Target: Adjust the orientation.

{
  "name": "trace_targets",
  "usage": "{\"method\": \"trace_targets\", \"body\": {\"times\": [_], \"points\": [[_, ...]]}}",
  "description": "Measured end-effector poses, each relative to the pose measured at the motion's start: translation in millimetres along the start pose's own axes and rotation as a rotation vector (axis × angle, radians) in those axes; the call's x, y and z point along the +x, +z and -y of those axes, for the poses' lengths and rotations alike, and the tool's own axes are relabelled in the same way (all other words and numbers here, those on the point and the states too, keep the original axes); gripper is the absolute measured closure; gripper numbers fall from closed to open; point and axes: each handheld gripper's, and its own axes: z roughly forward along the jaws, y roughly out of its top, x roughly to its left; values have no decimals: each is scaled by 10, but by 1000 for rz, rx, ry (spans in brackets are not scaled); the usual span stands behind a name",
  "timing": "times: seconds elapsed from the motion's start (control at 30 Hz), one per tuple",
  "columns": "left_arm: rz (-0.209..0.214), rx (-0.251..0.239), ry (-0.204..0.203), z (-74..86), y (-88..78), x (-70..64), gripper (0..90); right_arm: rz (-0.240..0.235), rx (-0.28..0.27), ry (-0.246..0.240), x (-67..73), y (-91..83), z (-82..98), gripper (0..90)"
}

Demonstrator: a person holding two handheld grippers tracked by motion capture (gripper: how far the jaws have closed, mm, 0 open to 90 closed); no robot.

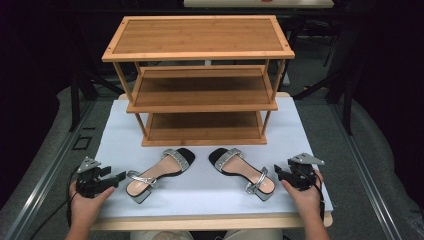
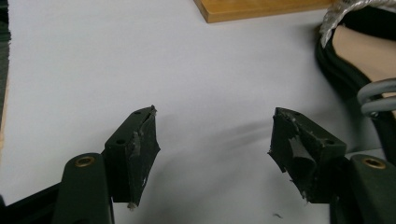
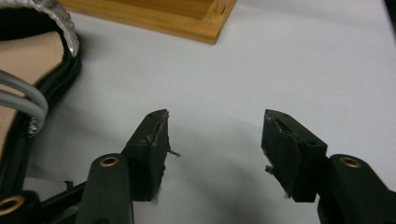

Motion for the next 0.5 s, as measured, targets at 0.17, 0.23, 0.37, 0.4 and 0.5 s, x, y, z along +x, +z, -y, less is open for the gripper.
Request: {"method": "trace_targets", "body": {"times": [0.17,0.23,0.37,0.4,0.5], "points": [[2,-15,-12,-13,-36,4,338,-7,-27,-7,12,-64,53,432],[-2,-19,-1,-8,-56,-15,342,-9,-25,-18,19,-89,60,434],[19,-21,-9,2,-137,-65,369,-37,-7,0,42,-188,46,429],[19,-21,-9,2,-137,-65,373,-37,-7,0,42,-188,46,429],[55,-15,-19,-4,-160,-95,389,-40,10,14,52,-247,2,430]]}}
